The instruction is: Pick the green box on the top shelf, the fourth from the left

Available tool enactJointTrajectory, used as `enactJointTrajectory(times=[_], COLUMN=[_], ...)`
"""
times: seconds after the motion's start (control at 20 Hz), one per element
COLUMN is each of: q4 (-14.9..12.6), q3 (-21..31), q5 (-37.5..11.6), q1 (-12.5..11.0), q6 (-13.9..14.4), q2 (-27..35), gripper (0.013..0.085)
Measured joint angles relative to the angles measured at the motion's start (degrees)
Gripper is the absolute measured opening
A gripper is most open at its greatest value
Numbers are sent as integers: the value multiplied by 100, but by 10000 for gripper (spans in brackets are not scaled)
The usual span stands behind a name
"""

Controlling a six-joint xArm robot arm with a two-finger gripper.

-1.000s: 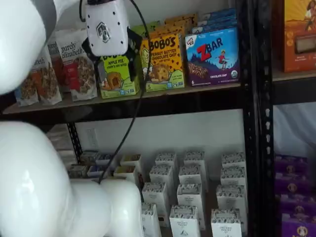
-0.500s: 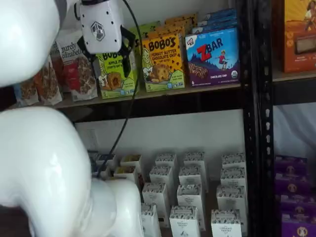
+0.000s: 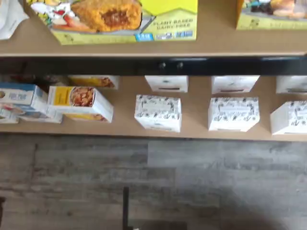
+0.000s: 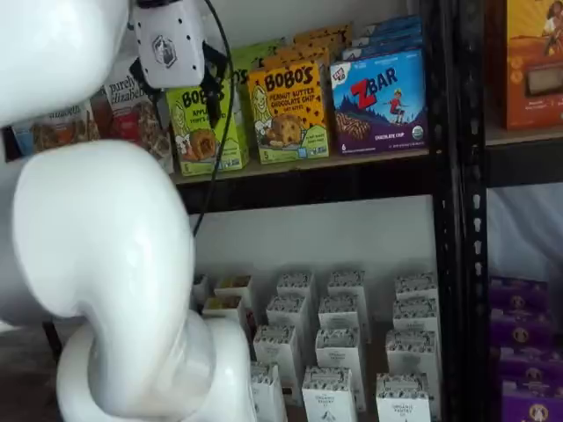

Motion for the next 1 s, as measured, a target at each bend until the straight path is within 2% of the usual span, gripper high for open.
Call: enactJointTrajectory(times=[0.2,0.3,0.8,1.0], q4=[-356,-438,-423,-441], q3=[-27,-54,-180,-332], q5=[-313,-400,-1088,-1204], q1=[246,293,321,333], q6=[179,219,232,245], q2=[128,199,690,941], gripper=[850,850,850,850])
